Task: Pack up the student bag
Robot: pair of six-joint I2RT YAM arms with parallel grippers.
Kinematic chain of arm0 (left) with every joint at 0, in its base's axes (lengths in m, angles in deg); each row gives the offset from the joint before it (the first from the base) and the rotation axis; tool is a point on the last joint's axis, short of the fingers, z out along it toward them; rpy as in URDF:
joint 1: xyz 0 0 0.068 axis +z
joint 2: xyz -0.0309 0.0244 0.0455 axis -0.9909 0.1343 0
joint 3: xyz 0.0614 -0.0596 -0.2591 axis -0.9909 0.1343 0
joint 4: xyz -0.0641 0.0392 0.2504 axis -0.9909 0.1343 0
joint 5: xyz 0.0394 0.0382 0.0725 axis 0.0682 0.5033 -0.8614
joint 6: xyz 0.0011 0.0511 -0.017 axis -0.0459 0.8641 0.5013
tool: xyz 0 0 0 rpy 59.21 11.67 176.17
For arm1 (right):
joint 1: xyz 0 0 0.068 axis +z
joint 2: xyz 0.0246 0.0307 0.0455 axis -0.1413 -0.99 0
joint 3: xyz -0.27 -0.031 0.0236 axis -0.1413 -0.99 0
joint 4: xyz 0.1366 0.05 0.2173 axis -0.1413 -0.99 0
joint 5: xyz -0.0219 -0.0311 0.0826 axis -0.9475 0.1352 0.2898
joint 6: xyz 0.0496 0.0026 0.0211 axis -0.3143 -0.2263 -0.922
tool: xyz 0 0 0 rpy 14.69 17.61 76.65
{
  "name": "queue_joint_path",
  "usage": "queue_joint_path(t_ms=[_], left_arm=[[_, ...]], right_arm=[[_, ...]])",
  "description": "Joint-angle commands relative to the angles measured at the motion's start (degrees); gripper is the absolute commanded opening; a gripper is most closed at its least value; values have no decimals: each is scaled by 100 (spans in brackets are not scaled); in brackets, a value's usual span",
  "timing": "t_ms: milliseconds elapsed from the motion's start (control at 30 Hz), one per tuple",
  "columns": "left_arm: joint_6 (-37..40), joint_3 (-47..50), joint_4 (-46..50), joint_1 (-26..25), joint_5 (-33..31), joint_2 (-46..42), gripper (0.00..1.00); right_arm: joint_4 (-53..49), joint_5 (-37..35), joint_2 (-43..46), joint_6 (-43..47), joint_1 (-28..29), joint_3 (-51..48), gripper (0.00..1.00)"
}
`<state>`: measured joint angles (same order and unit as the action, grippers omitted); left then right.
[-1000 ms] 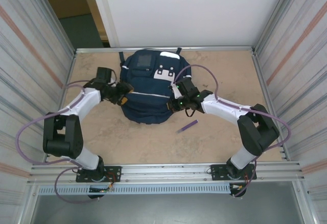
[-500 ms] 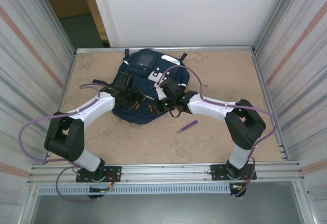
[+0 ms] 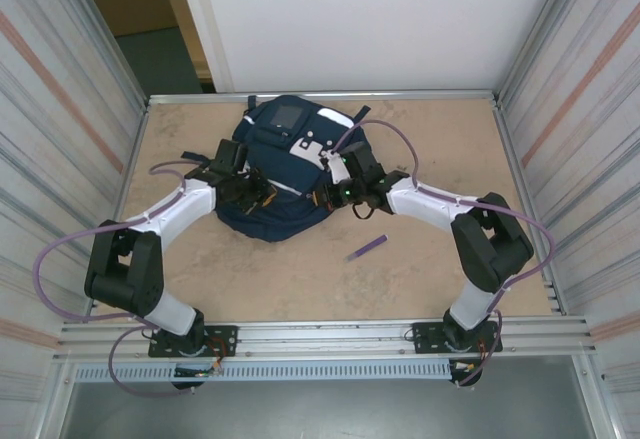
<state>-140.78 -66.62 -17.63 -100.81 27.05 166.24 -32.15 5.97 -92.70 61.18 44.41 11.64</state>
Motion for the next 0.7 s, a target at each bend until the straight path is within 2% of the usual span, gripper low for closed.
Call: queue_joint_path(t_ms=[0,133,333,433,600,667], left_arm=[[685,92,113,271,-256,-106,0],[912,35,181,321,-243,-106,0],[1172,-47,157,471,-53,-49,0],[1261,-108,123,479,152,5,0],[1393,-211,-47,477,389,-108,31],[1525,-308,27,479,253,-236,38]], right_arm=[[-533,-421,140,206,-381,-122,0],[-506,-450,-55,163,-441,20,0],[-476,-495,-93,105,-439,-12,5],[-515,-537,-41,114,-441,-77,17],[-832,-692,260,183,-464,-234,28],[-1040,-942,457,184,-490,-318,32]])
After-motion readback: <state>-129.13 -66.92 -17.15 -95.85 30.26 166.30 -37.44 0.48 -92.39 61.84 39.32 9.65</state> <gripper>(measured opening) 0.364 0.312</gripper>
